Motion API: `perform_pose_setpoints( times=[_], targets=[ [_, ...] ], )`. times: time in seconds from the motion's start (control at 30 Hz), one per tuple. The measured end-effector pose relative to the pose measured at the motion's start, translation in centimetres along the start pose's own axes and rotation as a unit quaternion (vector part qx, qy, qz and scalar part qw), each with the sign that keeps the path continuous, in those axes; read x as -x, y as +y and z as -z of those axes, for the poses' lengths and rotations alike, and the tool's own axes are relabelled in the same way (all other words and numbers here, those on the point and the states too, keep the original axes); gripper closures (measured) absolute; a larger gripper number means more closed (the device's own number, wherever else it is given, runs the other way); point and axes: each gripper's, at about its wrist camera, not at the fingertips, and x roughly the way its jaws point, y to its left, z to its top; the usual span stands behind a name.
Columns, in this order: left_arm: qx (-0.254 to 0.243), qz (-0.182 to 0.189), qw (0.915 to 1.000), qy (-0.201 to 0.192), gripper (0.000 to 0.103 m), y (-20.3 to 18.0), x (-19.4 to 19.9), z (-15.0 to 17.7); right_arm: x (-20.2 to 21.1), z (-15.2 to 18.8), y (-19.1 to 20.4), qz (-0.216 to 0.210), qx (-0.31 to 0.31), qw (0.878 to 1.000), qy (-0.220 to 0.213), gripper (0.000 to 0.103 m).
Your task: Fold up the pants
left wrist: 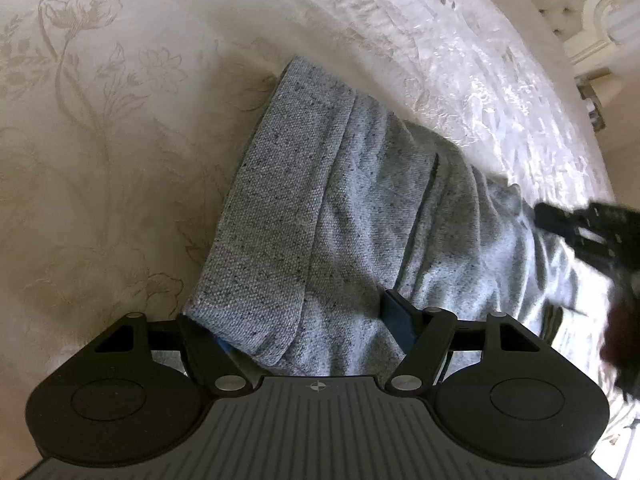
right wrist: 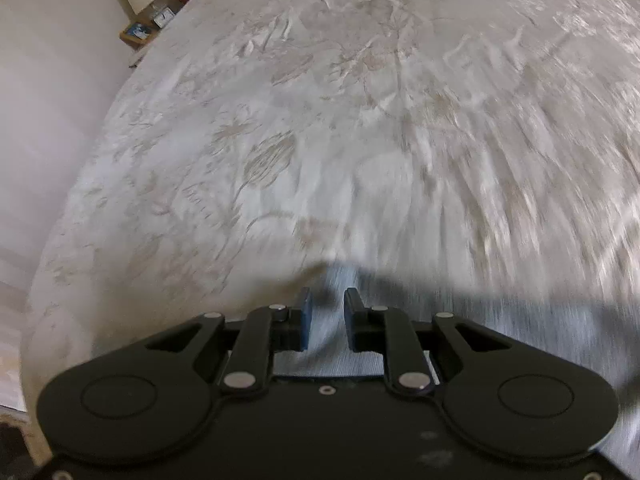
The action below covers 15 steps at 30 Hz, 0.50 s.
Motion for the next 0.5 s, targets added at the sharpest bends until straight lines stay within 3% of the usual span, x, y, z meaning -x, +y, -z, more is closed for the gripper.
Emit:
perform_pose_setpoints(
  times=[0.3,0.4,0.5],
  targets=[
    [-0.013,-0.008,0.9993,-0.033,0.048,-0.4,1.1,0.9,3.8,9.7,1.2,-0.02,0.038,0.996,0.081,0.083],
    [-0.031,-0.014,0.9985,-0.044,0.053,-0.9,1.7,1.1,3.9,13.1,1.1,-0.015,0.039,0.992,0.118,0.083],
    [-0.058,-0.022,0.9963,-0.059,0.06,-2.1,2.7,1.2,4.1,15.4,1.0,-0.013,0.036,0.991,0.129,0.083]
  ],
)
